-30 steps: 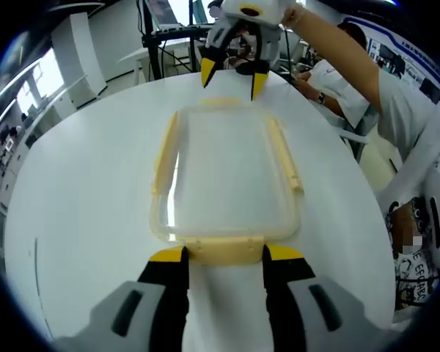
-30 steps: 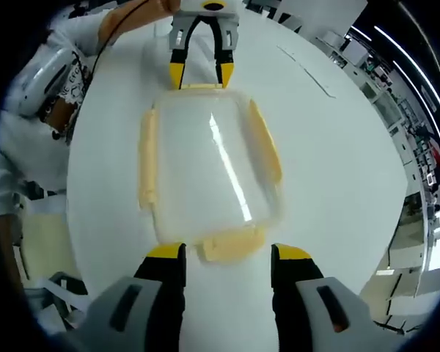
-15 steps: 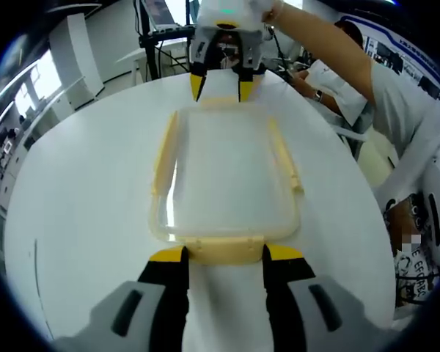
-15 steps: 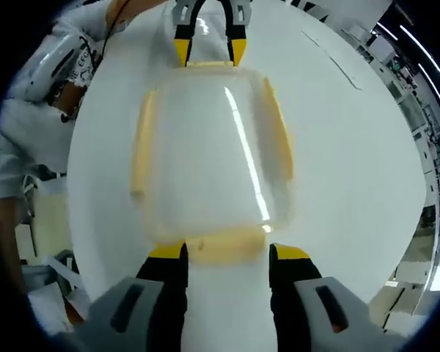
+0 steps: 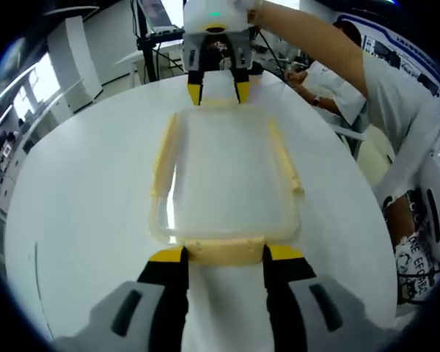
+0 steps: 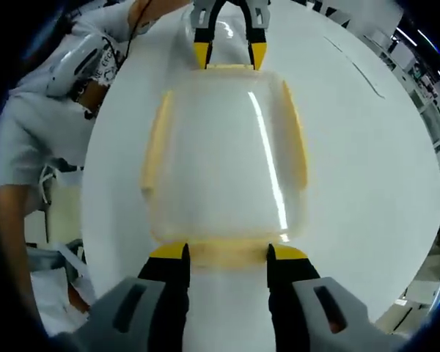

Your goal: Snap each plastic latch of the storage box into its locked position after aligning the lid with the box until every specified latch is closed and the lid sits flush.

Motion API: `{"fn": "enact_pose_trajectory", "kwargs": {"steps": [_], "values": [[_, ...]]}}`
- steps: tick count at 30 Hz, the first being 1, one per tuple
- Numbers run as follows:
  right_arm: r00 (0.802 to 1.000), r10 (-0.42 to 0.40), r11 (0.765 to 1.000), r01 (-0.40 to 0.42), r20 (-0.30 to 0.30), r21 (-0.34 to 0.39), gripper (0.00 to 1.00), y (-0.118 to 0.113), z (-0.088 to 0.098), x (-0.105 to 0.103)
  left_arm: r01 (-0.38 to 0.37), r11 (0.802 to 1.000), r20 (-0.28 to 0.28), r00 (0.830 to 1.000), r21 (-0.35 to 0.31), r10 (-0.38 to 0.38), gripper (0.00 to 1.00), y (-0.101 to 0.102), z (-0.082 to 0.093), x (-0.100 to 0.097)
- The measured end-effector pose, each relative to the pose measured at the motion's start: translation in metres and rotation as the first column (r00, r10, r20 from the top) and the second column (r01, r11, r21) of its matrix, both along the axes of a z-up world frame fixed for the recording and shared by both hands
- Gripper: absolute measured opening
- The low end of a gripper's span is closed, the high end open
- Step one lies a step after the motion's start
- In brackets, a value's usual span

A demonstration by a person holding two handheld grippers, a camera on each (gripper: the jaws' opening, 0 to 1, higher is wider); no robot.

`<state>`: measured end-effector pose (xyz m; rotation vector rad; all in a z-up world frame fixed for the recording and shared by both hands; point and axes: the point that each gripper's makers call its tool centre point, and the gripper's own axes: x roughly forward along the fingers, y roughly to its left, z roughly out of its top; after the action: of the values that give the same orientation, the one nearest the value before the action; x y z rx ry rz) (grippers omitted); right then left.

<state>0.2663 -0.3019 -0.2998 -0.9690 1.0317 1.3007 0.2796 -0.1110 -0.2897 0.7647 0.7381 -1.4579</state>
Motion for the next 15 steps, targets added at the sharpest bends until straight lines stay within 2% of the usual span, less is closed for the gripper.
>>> {"fn": "enact_pose_trajectory", "kwargs": {"steps": [6, 11, 15], "values": [[1.000, -0.012, 1.000, 0.012, -0.002, -0.017, 0.42, 0.0030, 0.0002, -0.0016, -0.003, 1.000, 0.003, 1.000, 0.025, 0.003, 0.41, 0.0007, -0.0009, -0.0001], [1.000, -0.007, 1.000, 0.007, -0.002, -0.017, 0.41, 0.0036, 0.0005, -0.0025, -0.005, 1.000, 0.001, 1.000, 0.010, 0.005, 0.41, 0.0022, -0.0005, -0.0008], [1.000, -0.002, 0.999, 0.002, -0.004, -0.046, 0.40, 0.0025, 0.0002, -0.0020, -0.006, 1.000, 0.001, 1.000, -0.001, 0.006, 0.41, 0.0003, -0.0006, -0.0006]]}}
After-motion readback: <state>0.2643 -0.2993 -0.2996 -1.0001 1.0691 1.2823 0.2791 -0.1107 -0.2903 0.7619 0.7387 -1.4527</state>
